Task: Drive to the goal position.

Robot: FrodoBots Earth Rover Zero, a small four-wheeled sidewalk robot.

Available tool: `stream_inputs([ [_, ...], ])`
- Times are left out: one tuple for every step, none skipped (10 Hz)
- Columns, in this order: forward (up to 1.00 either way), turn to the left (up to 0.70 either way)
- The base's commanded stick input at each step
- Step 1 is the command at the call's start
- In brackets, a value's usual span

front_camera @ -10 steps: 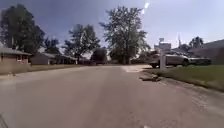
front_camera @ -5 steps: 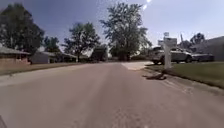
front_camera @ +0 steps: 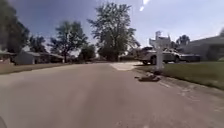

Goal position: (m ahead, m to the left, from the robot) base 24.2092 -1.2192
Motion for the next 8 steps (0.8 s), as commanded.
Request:
stream_inputs([
  [0.7, 0.0],
  [0.7, 0.0],
  [0.7, 0.0],
  [0.7, 0.0],
  [0.7, 0.0],
  [0.7, 0.0],
  [0.7, 0.0],
  [0.7, 0.0],
])
